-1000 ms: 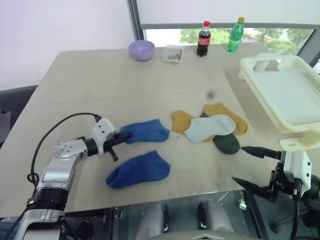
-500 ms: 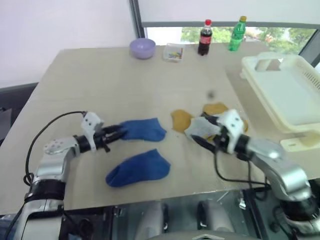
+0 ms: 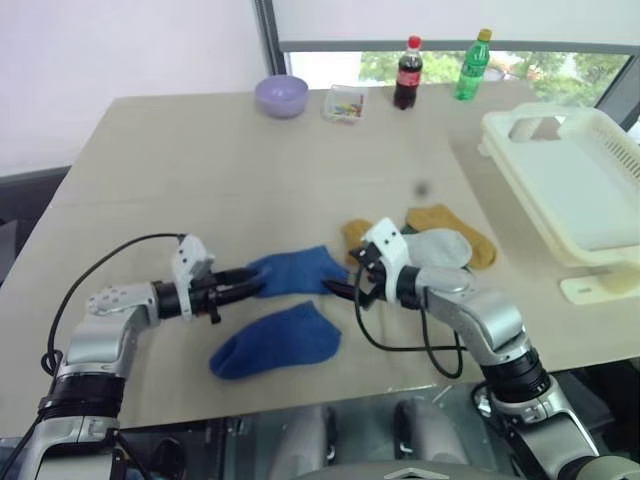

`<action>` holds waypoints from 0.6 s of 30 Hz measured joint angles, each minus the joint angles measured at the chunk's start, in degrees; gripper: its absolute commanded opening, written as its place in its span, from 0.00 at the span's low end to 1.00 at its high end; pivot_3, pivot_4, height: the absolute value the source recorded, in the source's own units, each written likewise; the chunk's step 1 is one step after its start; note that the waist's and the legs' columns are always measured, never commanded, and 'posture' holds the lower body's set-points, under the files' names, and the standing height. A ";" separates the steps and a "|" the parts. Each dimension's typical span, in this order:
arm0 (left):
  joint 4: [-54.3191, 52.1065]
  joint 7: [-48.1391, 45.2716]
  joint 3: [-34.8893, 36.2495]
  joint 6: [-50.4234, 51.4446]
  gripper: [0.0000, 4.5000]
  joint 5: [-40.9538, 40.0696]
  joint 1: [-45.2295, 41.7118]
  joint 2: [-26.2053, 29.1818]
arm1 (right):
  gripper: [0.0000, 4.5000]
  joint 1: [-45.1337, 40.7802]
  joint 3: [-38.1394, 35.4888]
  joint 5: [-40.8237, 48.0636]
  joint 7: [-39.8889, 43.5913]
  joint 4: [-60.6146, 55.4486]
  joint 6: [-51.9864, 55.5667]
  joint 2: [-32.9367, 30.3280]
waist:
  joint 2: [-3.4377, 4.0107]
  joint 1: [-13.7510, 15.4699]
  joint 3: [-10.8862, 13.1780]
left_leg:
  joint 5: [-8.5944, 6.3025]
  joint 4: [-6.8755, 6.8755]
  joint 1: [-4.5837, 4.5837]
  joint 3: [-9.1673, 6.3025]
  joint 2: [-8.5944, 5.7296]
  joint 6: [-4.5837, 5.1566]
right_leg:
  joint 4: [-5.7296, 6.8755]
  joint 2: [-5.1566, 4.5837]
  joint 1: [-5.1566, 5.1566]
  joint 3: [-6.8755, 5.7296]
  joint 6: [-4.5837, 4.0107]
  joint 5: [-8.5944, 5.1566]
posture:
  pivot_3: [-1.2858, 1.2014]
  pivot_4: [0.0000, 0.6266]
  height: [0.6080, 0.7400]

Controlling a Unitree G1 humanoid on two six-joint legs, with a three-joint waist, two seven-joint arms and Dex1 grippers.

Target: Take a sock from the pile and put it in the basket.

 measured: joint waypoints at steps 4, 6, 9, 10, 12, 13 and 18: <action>-0.13 0.61 0.05 -0.02 0.39 0.10 0.22 0.00 | 0.41 -0.01 0.25 -0.87 -0.59 2.34 1.27 -0.37 | 0.03 -0.03 0.01 | 0.02 0.00 0.06 -0.01 0.03 -0.03 | 0.09 0.04 -0.01 0.00 0.01 0.01 | 0.52 0.24 1.00; -0.41 0.81 0.09 -0.01 0.39 0.12 0.48 0.00 | 0.18 -0.06 0.54 -0.87 -0.47 2.33 1.59 -0.60 | 0.09 -0.04 -0.01 | 0.03 -0.01 0.07 -0.01 0.05 -0.04 | 0.09 0.06 0.00 0.00 0.02 0.01 | 0.52 0.24 1.00; -1.05 1.18 0.13 -0.02 0.39 0.15 1.21 0.00 | 0.02 0.01 1.88 -0.83 0.08 2.31 1.68 -0.47 | 0.10 -0.05 -0.01 | 0.03 -0.01 0.06 -0.01 0.05 -0.04 | 0.08 0.06 0.00 0.00 0.04 0.03 | 0.52 0.24 1.00; -1.10 1.23 0.12 -0.02 0.39 0.16 1.26 0.00 | 0.02 0.01 2.04 -0.82 0.11 2.31 1.68 -0.40 | 0.09 -0.05 -0.01 | 0.02 -0.01 0.06 0.00 0.05 -0.04 | 0.07 0.06 0.00 0.01 0.03 0.02 | 0.52 0.24 1.00; -1.51 1.67 0.12 -0.21 0.39 0.32 1.56 -0.06 | 0.02 0.01 2.26 -0.85 0.14 2.31 1.56 -0.17 | 0.10 -0.06 -0.01 | 0.02 -0.01 0.06 0.01 0.05 -0.04 | 0.07 0.05 0.00 0.02 0.03 0.02 | 0.52 0.24 1.00; -1.66 1.88 0.11 -0.32 0.39 0.36 1.66 -0.13 | 0.02 0.01 2.28 -0.85 0.14 2.31 1.55 -0.10 | 0.10 -0.05 -0.01 | 0.02 -0.01 0.06 0.01 0.05 -0.04 | 0.06 0.05 0.00 0.02 0.03 0.02 | 0.52 0.24 1.00; -3.84 2.23 0.70 -0.36 0.39 0.07 3.42 -0.24 | 0.02 0.33 2.08 -0.62 0.18 1.18 2.03 -0.92 | 0.11 -0.10 0.00 | 0.02 -0.02 0.04 0.01 0.06 -0.04 | 0.03 0.04 -0.02 0.02 0.01 0.01 | 0.52 0.24 1.00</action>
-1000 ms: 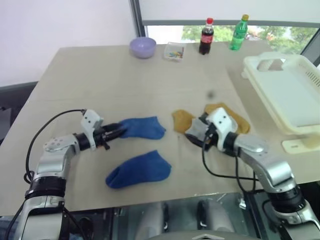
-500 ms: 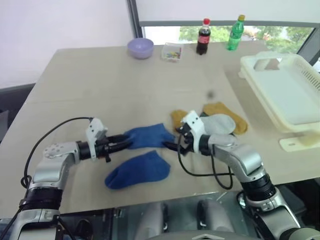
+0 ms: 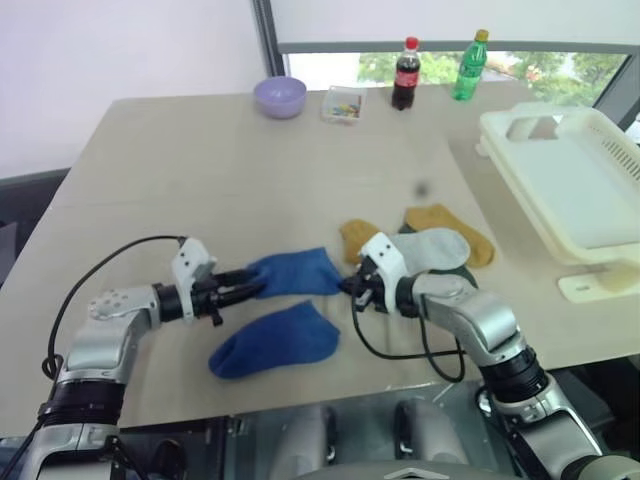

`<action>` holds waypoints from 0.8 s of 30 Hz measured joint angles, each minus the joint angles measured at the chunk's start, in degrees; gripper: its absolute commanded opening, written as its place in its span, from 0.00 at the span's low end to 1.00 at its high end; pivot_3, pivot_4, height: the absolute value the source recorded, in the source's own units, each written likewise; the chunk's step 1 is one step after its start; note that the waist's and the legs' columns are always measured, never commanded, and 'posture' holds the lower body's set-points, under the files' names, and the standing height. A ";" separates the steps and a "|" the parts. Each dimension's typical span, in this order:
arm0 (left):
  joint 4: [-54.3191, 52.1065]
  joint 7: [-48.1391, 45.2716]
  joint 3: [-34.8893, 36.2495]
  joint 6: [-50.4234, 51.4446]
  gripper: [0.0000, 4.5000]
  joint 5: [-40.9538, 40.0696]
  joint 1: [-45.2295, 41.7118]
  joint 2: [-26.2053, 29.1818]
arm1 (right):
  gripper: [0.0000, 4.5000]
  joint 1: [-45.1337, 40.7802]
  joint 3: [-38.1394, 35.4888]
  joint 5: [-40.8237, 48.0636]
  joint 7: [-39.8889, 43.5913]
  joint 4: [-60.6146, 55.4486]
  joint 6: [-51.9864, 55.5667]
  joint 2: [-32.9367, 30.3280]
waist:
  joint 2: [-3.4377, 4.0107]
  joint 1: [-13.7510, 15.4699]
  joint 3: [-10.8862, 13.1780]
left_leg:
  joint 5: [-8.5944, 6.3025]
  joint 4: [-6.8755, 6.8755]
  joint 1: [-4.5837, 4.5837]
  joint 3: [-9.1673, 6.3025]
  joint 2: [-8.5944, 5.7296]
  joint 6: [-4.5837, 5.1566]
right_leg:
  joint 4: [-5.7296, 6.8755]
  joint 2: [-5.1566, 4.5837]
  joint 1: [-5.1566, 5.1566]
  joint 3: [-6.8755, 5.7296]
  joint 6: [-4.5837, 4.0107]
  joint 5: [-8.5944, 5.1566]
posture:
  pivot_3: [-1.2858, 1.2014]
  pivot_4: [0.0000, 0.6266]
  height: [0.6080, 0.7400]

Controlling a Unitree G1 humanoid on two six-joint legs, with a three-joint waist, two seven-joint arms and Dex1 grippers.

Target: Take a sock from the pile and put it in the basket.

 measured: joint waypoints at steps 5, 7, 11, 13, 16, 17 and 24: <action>-4.79 -0.33 2.58 6.57 0.39 -5.03 3.26 0.66 | 0.02 0.71 -1.78 1.97 0.01 -5.05 2.83 -1.10 | 0.00 -0.06 0.05 | 0.09 -0.05 -0.08 -0.01 0.02 -0.16 | -0.06 -0.01 -0.05 -0.01 0.02 0.01 | 0.52 0.24 1.00; -7.37 -0.84 4.15 9.88 0.39 -7.53 5.59 1.99 | 0.02 0.67 -3.16 3.44 0.01 -7.53 4.69 -1.11 | -0.08 -0.23 0.17 | 0.07 -0.06 -0.11 0.00 0.08 -0.14 | -0.05 0.03 -0.10 -0.01 0.01 0.00 | 0.52 0.24 1.00; -14.60 -2.13 8.55 14.00 0.39 -11.58 13.31 4.31 | 0.02 0.43 -5.36 8.72 0.28 -13.10 11.32 -1.06 | -0.09 -0.25 0.29 | 0.08 -0.11 -0.18 0.01 0.14 -0.19 | -0.07 0.03 -0.21 -0.02 -0.06 -0.04 | 0.52 0.24 1.00; -17.83 -2.05 10.70 12.93 0.39 -11.85 18.31 4.23 | 0.02 0.82 -5.33 11.14 0.45 -15.24 14.26 -1.23 | -0.08 -0.28 0.30 | 0.06 -0.13 -0.24 0.03 0.14 -0.17 | -0.08 0.01 -0.33 -0.01 -0.13 -0.07 | 0.52 0.24 1.00; -21.55 -2.11 14.07 9.90 0.39 -11.59 24.93 3.22 | 0.02 2.27 -4.57 13.71 0.48 -17.38 16.91 -1.21 | -0.09 -0.10 0.31 | 0.02 -0.14 -0.42 0.06 0.13 -0.12 | -0.08 -0.03 -0.54 0.01 -0.16 -0.08 | 0.52 0.24 1.00; -22.46 -2.12 15.61 10.67 0.39 -12.88 26.37 3.22 | 0.02 2.29 -4.48 14.14 0.33 -17.40 17.34 -1.02 | -0.10 0.10 0.32 | -0.02 -0.11 -0.53 0.02 0.12 -0.04 | -0.05 -0.03 -0.63 -0.04 -0.17 -0.08 | 0.52 0.24 1.00; -26.08 1.30 20.67 11.34 0.39 -15.48 28.57 1.89 | 0.02 1.89 -4.73 15.87 -2.21 -16.19 17.26 3.63 | -0.09 0.12 0.35 | 0.03 -0.06 -0.66 -0.06 0.13 -0.09 | -0.05 0.04 -0.72 -0.11 -0.18 -0.06 | 0.52 0.24 1.00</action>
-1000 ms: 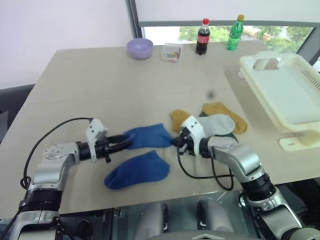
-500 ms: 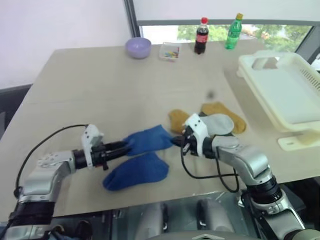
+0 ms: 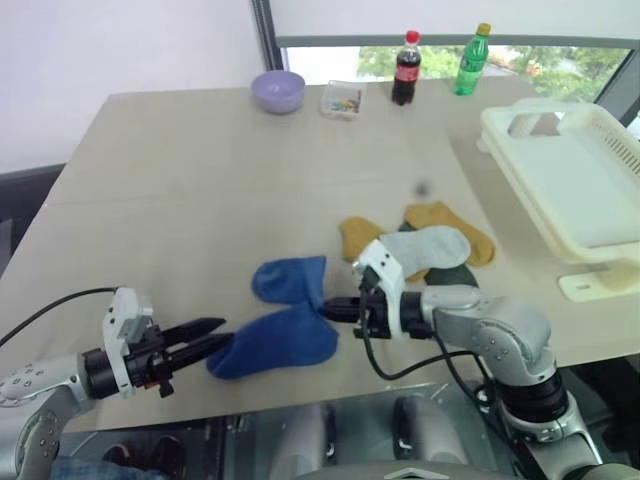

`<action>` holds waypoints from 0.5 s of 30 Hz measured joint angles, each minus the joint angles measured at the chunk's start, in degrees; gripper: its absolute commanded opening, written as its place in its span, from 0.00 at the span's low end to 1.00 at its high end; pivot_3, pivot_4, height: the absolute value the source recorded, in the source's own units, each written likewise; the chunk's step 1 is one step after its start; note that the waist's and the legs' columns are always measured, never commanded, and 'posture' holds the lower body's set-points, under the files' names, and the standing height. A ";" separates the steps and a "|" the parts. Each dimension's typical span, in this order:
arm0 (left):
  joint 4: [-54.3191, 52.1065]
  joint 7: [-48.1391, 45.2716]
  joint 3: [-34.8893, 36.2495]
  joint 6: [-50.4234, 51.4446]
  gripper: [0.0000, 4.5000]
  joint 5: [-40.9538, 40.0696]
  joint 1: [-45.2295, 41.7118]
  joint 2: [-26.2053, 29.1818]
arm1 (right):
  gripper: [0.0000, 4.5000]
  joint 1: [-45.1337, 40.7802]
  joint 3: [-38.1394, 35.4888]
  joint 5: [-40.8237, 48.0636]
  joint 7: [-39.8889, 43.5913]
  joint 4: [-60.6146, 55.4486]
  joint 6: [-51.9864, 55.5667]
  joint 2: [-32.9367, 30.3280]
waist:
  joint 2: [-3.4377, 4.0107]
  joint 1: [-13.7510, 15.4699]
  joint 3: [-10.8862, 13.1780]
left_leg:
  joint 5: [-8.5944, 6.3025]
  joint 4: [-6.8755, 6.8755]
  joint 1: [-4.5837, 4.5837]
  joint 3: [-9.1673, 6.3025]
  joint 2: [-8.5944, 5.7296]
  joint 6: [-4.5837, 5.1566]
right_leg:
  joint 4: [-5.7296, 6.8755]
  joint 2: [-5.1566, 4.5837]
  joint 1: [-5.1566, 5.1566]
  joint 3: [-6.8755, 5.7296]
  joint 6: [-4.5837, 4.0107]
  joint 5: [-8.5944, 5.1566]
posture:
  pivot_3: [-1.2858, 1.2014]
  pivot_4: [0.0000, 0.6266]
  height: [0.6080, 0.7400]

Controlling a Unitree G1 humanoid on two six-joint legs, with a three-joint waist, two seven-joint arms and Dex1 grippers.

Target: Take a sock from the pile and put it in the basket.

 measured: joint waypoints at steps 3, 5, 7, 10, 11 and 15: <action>1.06 5.69 -0.61 1.23 0.39 1.22 -4.31 -1.01 | 0.02 -0.82 -0.03 -1.46 -1.09 3.41 -1.70 -0.32 | -0.06 0.14 -0.03 | 0.04 0.02 -0.08 -0.05 -0.05 -0.05 | 0.01 0.04 0.02 -0.02 0.00 0.01 | 0.52 0.24 1.00; 1.21 8.21 -2.52 2.76 0.39 1.69 -7.22 -1.46 | 0.02 -0.90 0.01 -2.21 -1.16 4.58 -2.64 -1.16 | -0.05 0.02 -0.03 | 0.15 0.02 -0.13 -0.04 -0.11 -0.22 | 0.00 0.05 -0.01 -0.01 0.15 0.10 | 0.52 0.24 1.00; 1.96 10.82 -5.72 2.93 0.39 3.86 -10.34 -2.16 | 0.02 -1.01 0.11 -2.90 -1.16 5.72 -3.76 -2.11 | -0.05 0.02 -0.03 | 0.15 0.02 -0.15 -0.05 -0.26 -0.23 | -0.01 0.07 0.00 -0.01 0.20 0.13 | 0.52 0.24 1.00; 4.15 14.62 -11.06 4.19 0.39 6.85 -14.47 -3.89 | 0.02 -1.00 0.27 -3.81 -1.12 6.92 -4.86 -2.70 | -0.13 -0.13 -0.02 | 0.16 0.01 -0.19 -0.08 -0.26 -0.24 | -0.01 0.13 -0.02 -0.01 0.22 0.14 | 0.52 0.24 1.00; 4.38 14.99 -11.82 4.37 0.39 7.13 -15.04 -4.14 | 0.02 -0.93 0.27 -3.89 -1.12 6.97 -5.01 -2.77 | -0.14 -0.18 -0.01 | 0.16 0.01 -0.19 -0.07 -0.25 -0.24 | -0.01 0.15 -0.03 0.01 0.23 0.14 | 0.52 0.24 1.00; 7.31 18.62 -15.32 4.78 0.39 10.11 -21.10 -5.49 | 0.02 -0.79 0.75 -4.61 -1.13 7.31 -5.62 -3.32 | -0.15 -0.08 -0.01 | 0.19 0.01 -0.16 -0.10 -0.20 -0.28 | 0.03 0.21 -0.02 0.00 0.23 0.14 | 0.52 0.24 1.00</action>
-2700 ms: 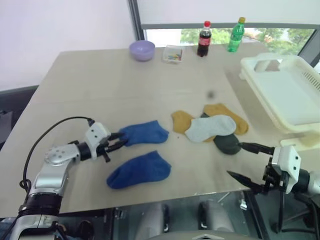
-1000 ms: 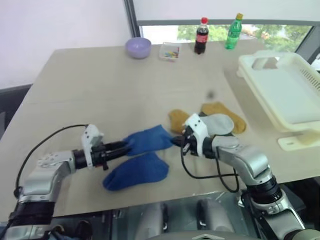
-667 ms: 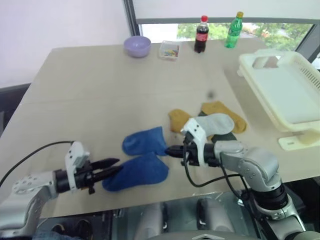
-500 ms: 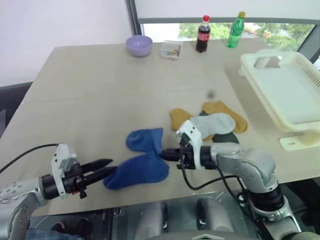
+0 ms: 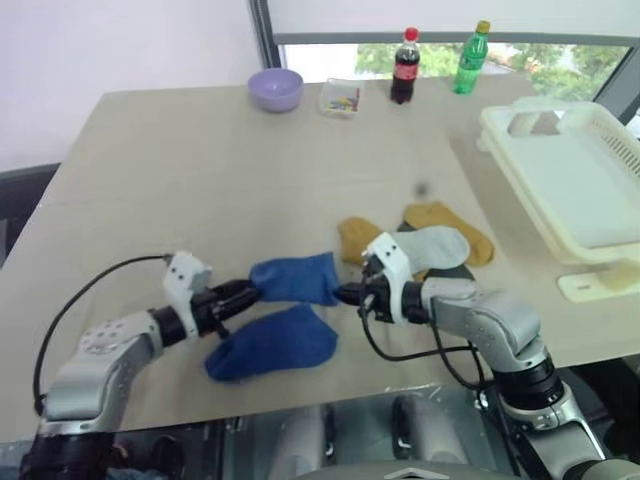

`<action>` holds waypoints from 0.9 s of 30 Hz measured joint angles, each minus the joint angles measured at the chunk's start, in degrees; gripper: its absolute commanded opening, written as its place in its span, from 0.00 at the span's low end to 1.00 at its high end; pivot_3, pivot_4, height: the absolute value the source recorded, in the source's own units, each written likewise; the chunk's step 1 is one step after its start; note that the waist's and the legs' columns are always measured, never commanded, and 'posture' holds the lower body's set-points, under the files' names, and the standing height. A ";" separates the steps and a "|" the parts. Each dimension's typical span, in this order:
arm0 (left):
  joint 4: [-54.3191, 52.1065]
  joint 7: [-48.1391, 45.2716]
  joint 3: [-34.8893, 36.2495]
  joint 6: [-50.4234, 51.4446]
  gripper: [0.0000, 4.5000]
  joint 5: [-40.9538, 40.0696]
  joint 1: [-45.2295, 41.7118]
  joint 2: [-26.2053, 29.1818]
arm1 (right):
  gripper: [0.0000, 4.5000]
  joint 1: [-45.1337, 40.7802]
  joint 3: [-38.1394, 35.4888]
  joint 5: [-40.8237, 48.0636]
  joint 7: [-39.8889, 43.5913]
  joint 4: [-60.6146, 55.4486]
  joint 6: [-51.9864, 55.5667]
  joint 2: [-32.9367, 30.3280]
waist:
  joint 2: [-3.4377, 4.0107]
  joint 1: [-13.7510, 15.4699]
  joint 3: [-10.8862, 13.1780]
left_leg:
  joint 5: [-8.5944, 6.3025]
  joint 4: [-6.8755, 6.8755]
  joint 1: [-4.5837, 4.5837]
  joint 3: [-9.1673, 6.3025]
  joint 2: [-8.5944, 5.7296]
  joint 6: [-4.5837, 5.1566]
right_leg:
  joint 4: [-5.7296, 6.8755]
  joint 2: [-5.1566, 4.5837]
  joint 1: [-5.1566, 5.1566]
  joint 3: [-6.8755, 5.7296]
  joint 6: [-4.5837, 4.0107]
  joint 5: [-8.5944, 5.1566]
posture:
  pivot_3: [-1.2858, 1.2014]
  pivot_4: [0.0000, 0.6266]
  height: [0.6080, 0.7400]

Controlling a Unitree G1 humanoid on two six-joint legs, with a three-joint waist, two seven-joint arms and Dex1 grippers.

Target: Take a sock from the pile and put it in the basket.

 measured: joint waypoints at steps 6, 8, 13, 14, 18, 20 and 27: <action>3.05 1.42 -3.08 -3.34 0.50 4.56 -2.95 0.00 | 0.00 0.83 0.26 -0.43 -0.19 0.01 -0.65 -1.09 | 0.00 0.12 -0.01 | -0.06 0.00 0.30 0.04 0.07 0.11 | 0.08 0.01 0.23 0.06 0.00 0.00 | 0.52 0.24 1.00; 3.86 1.93 -3.85 -3.98 0.65 5.76 -3.68 -0.02 | 0.00 1.07 0.26 -0.72 -0.26 0.01 -1.00 -1.40 | 0.02 0.15 0.00 | -0.06 -0.01 0.54 0.07 0.15 0.12 | 0.10 0.02 0.41 0.07 -0.12 -0.07 | 0.52 0.24 1.00; 4.56 2.04 -5.78 -5.04 0.99 7.73 -4.38 0.11 | 0.00 1.19 0.26 -1.38 -0.40 0.01 -1.14 -1.49 | 0.18 0.17 -0.05 | -0.03 -0.01 0.88 0.11 0.60 0.04 | 0.08 0.25 0.67 0.07 -0.23 -0.13 | 0.52 0.24 1.00; 4.64 2.09 -6.00 -5.06 0.99 8.02 -4.40 0.15 | 0.00 1.19 0.26 -1.45 -0.43 0.01 -1.19 -1.48 | 0.25 0.18 -0.09 | 0.00 0.00 0.89 0.10 0.63 0.00 | 0.08 0.29 0.66 0.06 -0.27 -0.11 | 0.52 0.24 1.00; 5.35 2.03 -6.42 -5.14 0.99 8.98 -4.54 0.15 | 0.00 1.45 0.24 -1.66 -0.72 0.01 -1.46 -1.48 | 0.43 0.16 -0.15 | 0.06 -0.01 0.91 0.07 0.77 -0.10 | 0.08 0.46 0.65 0.06 -0.35 -0.07 | 0.52 0.24 1.00; 5.61 1.75 -6.66 -5.59 0.99 9.12 -4.50 0.21 | 0.00 1.47 0.23 -1.72 -0.76 0.01 -1.54 -1.53 | 0.53 0.16 -0.21 | 0.06 -0.01 0.91 0.07 0.77 -0.10 | 0.08 0.46 0.65 0.07 -0.37 -0.06 | 0.52 0.24 1.00; 4.42 -0.67 -8.11 -5.99 0.40 9.32 -3.81 1.80 | 0.00 1.47 0.23 -2.00 -0.77 0.20 -2.28 -1.51 | 0.68 0.05 -0.31 | 0.05 -0.08 0.90 0.11 0.77 -0.10 | -0.03 0.44 0.59 0.11 -0.52 0.02 | 0.52 0.24 1.00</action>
